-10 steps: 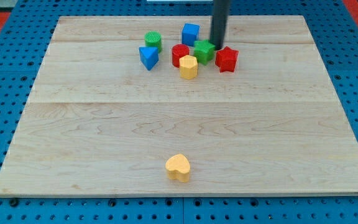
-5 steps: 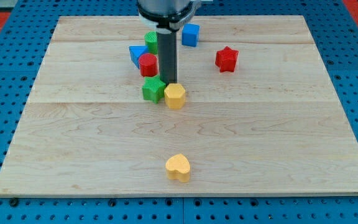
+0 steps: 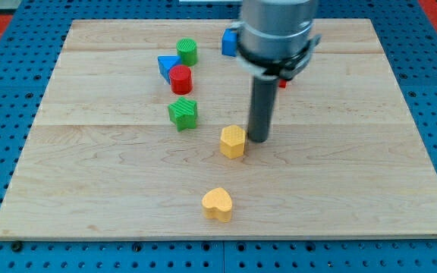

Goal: Move the green star along with the yellow hexagon down

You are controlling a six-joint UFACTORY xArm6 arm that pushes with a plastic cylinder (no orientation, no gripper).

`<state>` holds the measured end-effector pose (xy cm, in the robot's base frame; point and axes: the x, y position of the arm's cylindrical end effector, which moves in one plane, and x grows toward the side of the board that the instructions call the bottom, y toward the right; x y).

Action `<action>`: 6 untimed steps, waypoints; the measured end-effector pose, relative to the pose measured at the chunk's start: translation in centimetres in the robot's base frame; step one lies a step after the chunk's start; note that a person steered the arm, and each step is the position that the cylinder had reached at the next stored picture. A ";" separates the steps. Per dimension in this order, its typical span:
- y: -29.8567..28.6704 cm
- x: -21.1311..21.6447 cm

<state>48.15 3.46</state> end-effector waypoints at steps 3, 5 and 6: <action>-11.4 -1.0; -10.1 2.4; -8.2 2.5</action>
<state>50.61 -4.73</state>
